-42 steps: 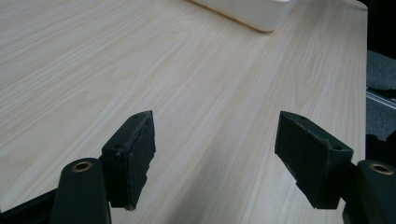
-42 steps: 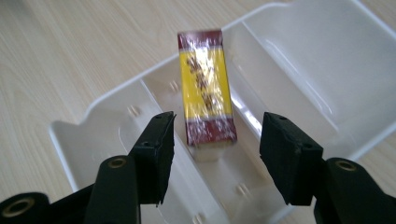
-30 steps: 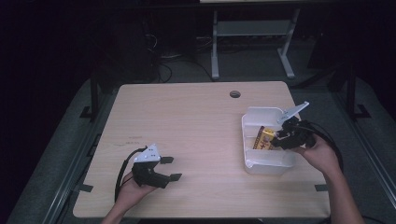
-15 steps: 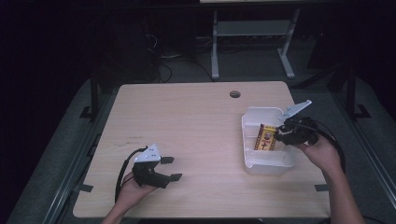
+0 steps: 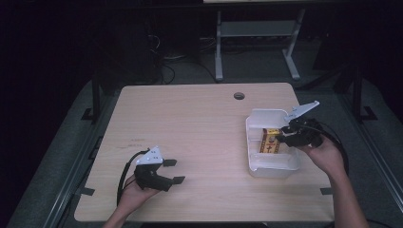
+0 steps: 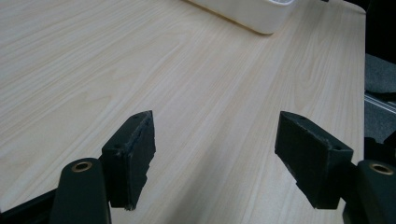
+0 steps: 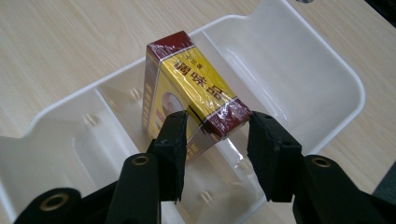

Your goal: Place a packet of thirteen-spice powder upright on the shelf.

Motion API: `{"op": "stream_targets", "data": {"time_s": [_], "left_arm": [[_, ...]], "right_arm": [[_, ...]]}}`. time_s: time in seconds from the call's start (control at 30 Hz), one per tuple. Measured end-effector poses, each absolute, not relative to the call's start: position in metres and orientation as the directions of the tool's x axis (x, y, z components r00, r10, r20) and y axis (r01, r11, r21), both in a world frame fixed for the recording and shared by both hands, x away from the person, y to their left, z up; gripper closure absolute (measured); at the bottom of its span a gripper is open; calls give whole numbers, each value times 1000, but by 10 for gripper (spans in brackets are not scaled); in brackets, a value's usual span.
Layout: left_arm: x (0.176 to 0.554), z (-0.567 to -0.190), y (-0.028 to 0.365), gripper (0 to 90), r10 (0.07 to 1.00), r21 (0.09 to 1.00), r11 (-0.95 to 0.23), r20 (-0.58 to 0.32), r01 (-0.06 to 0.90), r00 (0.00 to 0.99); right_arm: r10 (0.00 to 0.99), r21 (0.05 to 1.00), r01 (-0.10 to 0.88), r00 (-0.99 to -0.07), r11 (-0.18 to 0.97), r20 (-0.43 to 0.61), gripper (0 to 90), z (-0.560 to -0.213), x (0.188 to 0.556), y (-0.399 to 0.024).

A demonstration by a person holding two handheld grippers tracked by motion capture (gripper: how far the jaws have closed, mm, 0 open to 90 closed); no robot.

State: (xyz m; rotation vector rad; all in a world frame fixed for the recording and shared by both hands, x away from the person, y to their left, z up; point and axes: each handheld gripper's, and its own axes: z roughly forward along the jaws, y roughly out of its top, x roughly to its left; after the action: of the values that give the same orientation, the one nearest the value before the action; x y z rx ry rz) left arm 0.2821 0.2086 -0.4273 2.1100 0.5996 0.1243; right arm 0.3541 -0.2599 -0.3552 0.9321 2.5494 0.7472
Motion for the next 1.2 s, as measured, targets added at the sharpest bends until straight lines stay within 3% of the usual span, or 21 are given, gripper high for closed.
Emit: {"op": "stream_targets", "data": {"time_s": [1.2], "left_arm": [[282, -428, 211, 276, 476, 790, -484, -123, 376, 871]], "right_arm": [[681, 709, 486, -732, 511, 11, 431, -349, 310, -280]]}}
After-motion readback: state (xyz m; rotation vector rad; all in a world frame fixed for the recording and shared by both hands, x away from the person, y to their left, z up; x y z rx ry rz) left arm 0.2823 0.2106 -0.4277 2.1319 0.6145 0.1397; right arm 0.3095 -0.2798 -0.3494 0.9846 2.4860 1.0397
